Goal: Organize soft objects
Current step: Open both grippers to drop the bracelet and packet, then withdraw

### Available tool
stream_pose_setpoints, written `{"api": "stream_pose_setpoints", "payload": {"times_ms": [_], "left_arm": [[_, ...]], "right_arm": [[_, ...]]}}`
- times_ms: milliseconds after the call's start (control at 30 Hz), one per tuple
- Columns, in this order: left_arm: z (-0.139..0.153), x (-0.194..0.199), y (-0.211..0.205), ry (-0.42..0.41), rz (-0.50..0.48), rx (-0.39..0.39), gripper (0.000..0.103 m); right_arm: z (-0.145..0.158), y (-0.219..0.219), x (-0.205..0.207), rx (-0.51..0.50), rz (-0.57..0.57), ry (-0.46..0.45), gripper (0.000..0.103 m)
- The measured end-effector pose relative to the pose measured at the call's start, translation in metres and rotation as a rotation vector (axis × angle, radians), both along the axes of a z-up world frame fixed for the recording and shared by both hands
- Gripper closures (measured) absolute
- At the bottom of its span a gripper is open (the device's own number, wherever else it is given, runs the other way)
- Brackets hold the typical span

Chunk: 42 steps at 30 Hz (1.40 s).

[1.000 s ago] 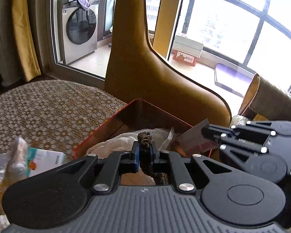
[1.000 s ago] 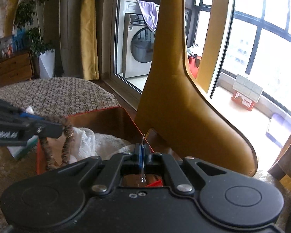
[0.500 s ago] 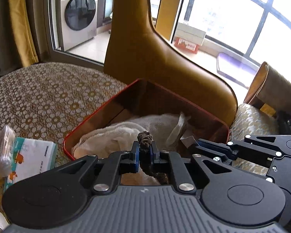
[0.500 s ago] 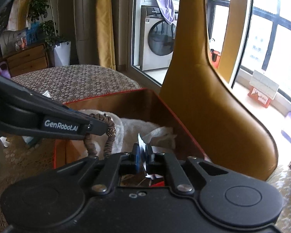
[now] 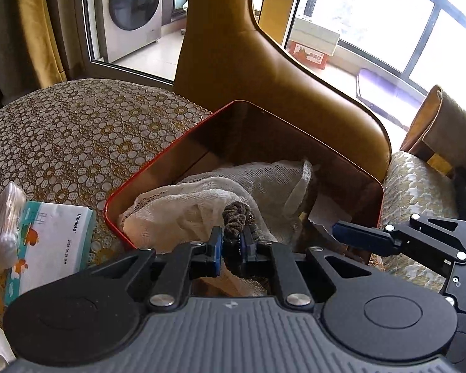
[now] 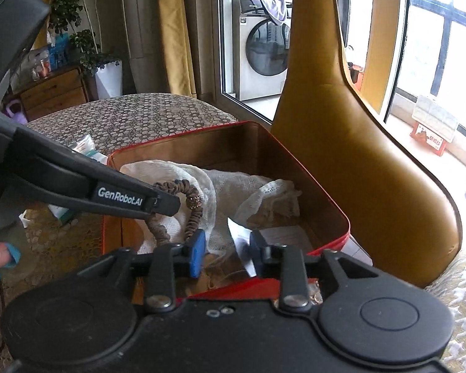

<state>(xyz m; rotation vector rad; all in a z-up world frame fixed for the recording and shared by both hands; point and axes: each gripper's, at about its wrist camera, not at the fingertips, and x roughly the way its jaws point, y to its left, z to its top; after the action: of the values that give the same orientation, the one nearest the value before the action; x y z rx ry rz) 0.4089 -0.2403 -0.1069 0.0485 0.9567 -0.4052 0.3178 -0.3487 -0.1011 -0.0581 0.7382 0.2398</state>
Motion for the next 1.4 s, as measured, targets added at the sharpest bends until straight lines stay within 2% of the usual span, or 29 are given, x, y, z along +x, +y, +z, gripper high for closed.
{"api": "stream_pose_setpoints", "payload": {"times_ms": [233, 400, 500, 800, 1100, 1267, 1400], "left_arm": [[0.008, -0.006, 0.003, -0.016, 0.006, -0.008, 0.087], [0.017, -0.014, 0.005, -0.039, -0.001, -0.014, 0.064], [0.026, -0.022, 0.011, -0.057, -0.004, -0.028, 0.057], [0.063, -0.060, 0.038, -0.131, 0.006, -0.032, 0.057], [0.101, -0.103, 0.070, -0.210, 0.023, -0.042, 0.056], [0.118, -0.130, 0.092, -0.248, 0.038, -0.053, 0.047], [0.126, -0.149, 0.109, -0.260, 0.046, -0.061, 0.046]], "right_arm": [[0.005, 0.001, -0.008, -0.005, 0.005, -0.007, 0.062], [0.014, -0.001, -0.017, 0.015, -0.002, -0.028, 0.057], [0.022, -0.001, -0.024, 0.026, 0.003, -0.043, 0.054], [0.050, 0.004, -0.050, 0.059, -0.002, -0.078, 0.049], [0.078, 0.029, -0.080, 0.073, 0.023, -0.105, 0.045], [0.090, 0.045, -0.096, 0.097, 0.042, -0.125, 0.042], [0.098, 0.061, -0.108, 0.127, 0.058, -0.137, 0.040]]}}
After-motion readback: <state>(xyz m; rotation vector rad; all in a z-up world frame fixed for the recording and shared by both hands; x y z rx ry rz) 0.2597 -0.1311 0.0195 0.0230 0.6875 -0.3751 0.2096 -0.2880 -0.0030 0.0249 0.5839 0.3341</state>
